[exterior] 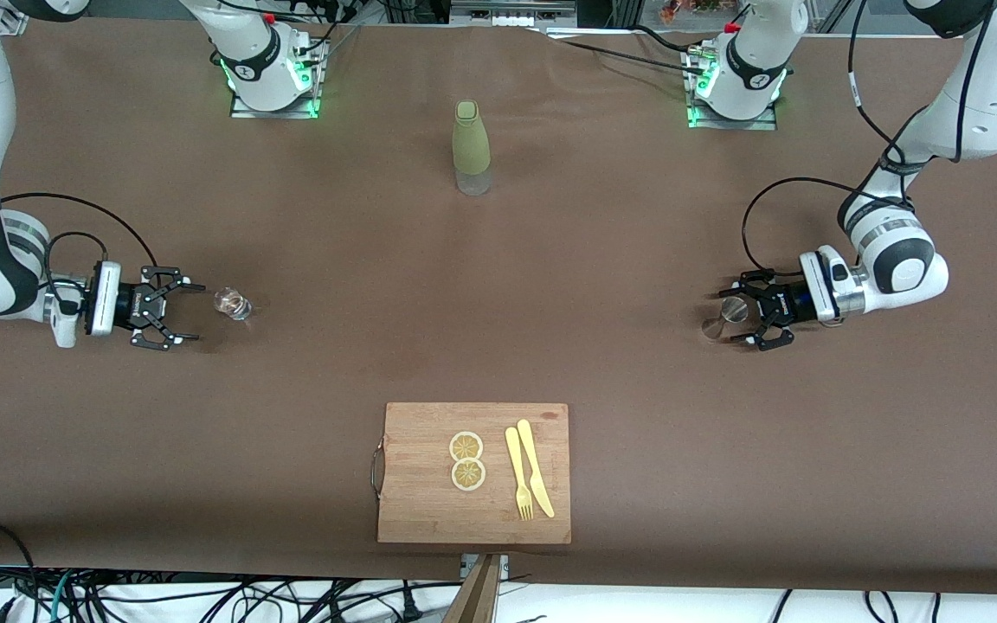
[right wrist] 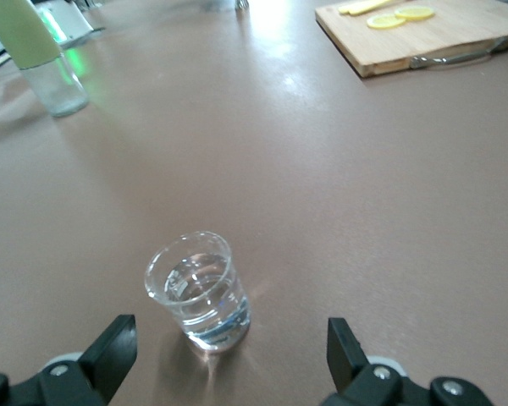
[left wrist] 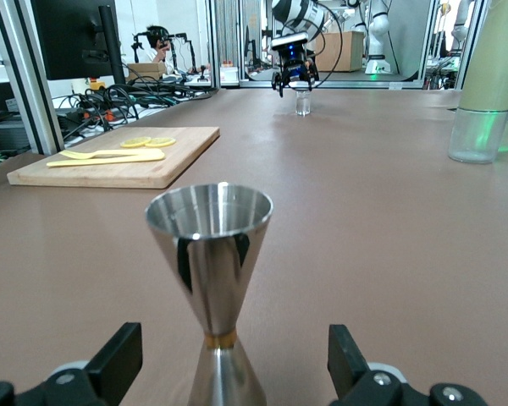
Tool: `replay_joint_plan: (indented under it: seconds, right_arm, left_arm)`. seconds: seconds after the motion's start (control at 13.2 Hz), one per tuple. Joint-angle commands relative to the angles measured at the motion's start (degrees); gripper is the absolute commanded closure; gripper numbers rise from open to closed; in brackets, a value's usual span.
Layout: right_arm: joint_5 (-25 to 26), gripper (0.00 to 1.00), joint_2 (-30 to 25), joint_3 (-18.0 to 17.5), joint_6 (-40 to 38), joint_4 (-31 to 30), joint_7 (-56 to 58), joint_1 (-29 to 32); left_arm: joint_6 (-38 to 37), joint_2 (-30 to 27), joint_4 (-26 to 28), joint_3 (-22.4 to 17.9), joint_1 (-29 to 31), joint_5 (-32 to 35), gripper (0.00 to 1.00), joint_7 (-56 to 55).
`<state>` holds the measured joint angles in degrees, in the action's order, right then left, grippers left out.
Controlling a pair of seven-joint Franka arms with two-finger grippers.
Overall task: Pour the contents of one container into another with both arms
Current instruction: 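Close the right gripper on the glass and the left gripper on the jigger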
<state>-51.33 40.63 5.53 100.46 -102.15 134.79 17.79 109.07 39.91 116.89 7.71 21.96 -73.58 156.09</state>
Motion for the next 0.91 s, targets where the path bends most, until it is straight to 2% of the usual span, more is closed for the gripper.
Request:
replay_joint_plan:
  seconds: [0.0,0.23,0.68,0.83]
  right_arm:
    - [-1.7,0.0,0.9,-0.1,-2.5,-0.1,3.4,1.3]
    - [-3.0,0.0,2.9,0.0,-4.8,-0.2,6.3,1.8]
    - [-7.4,0.0,5.8,0.4,-6.9,0.0,11.1,2.0]
    - [-7.6,0.0,6.0,0.3,-6.9,0.0,11.1,2.0]
  left_arm:
    - [-0.4,1.2,-1.3,-0.1,-0.6,-2.4,0.18,5.1]
    - [-0.3,1.3,-1.3,-0.1,-0.6,-2.4,0.44,5.1]
    - [-0.2,1.4,-1.3,-0.1,-0.6,-2.5,0.52,5.1]
    - [-0.1,1.4,-1.3,-0.1,-0.6,-3.2,0.6,5.0]
